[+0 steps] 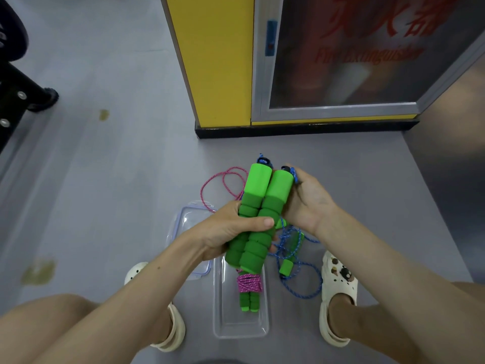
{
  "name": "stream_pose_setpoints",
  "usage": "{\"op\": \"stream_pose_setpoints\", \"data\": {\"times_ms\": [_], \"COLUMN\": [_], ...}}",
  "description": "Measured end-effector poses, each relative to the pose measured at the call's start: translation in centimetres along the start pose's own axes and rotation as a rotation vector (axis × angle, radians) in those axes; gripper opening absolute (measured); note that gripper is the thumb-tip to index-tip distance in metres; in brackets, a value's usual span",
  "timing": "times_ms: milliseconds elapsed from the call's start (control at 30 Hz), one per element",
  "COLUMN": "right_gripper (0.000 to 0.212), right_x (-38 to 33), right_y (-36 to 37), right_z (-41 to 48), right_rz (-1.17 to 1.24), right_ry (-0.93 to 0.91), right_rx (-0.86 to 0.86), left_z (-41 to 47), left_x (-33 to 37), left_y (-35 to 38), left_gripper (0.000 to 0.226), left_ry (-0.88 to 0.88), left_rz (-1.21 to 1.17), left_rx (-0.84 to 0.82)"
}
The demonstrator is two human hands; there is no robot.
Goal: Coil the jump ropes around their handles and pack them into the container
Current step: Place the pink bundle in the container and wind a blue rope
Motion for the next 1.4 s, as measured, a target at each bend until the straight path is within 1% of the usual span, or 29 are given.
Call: {"op": "stream_pose_setpoints", "data": {"times_ms": [67, 100, 167, 267, 367, 500, 533, 600, 633, 700, 800, 900, 1033, 1200, 1267, 1400], "right_gripper": [0.044, 0.043, 0.033, 0.016, 0.005, 0.024, 0.024, 0.018, 0.019, 0.027, 0.033, 0.034, 0.036, 0.034, 0.035, 0.028], "right_x": [0.2, 0.4, 0.3, -0.2, -1.3, -2.0, -2.0, -1.9, -1.8, -1.6, -1.1, -0.9, -0.9, -0.5, -0.6, -0.9], "right_y": [-0.2, -0.5, -1.2, -1.6, -1.1, -1.5, -1.3, -0.5, 0.0, 0.6, 1.1, 1.3, 1.6, 1.5, 1.3, 0.9], "right_z": [0.4, 0.6, 1.0, 1.1, 0.4, 0.3, 0.3, 0.2, 0.1, -0.3, -0.6, -0.8, -0.9, -0.9, -0.7, -0.3], "right_rz": [-0.118, -0.195, -0.289, -0.29, -0.272, -0.213, -0.232, -0.264, -0.261, -0.251, -0.26, -0.295, -0.345, -0.336, -0.365, -0.431], "right_ry": [0.016, 0.007, -0.057, -0.223, -0.362, -0.414, -0.421, -0.434, -0.435, -0.434, -0.422, -0.418, -0.399, -0.364, -0.358, -0.365], "right_rx": [0.016, 0.049, 0.137, 0.174, 0.178, 0.222, 0.193, 0.081, 0.021, -0.065, -0.122, -0.141, -0.132, -0.077, -0.076, -0.034], "left_z": [0.0, 0.0, 0.1, 0.0, -0.1, -0.3, -0.4, -0.5, -0.5, -0.5, -0.4, -0.3, -0.2, -0.2, -0.3, -0.6], "left_x": [0.3, 0.4, 0.5, 0.7, 0.7, 0.8, 0.8, 0.8, 0.7, 0.5, 0.2, -0.3, -0.3, 0.0, 0.0, 0.2], "left_y": [-0.1, -0.2, -0.3, -0.4, -0.2, -0.1, 0.0, 0.0, 0.0, 0.0, -0.1, 0.0, 0.0, 0.0, -0.1, -0.1], "left_gripper": [0.019, 0.022, 0.024, 0.023, 0.022, 0.02, 0.019, 0.019, 0.019, 0.018, 0.013, 0.011, 0.01, 0.022, 0.023, 0.019], "left_ry": [0.013, 0.024, 0.044, 0.049, 0.027, 0.001, -0.003, -0.006, -0.007, -0.01, -0.019, -0.049, -0.03, -0.017, -0.025, -0.024], "left_rz": [0.018, 0.022, 0.018, 0.029, 0.019, -0.01, -0.02, -0.046, -0.058, -0.07, -0.079, -0.071, -0.043, -0.029, -0.055, -0.163], "left_rx": [0.031, 0.054, 0.099, 0.12, 0.098, 0.073, 0.065, 0.055, 0.05, 0.042, 0.029, 0.008, 0.021, 0.043, 0.038, 0.03]}}
Point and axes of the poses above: each hand's wrist, its own z-axis towards the middle knuckle, its own y-axis out of the palm, x = y × z, the point moved 4 cm from there along z, towards the middle knuckle, and after that the axes turned 2 degrees about -z, right-handed, at the moved point
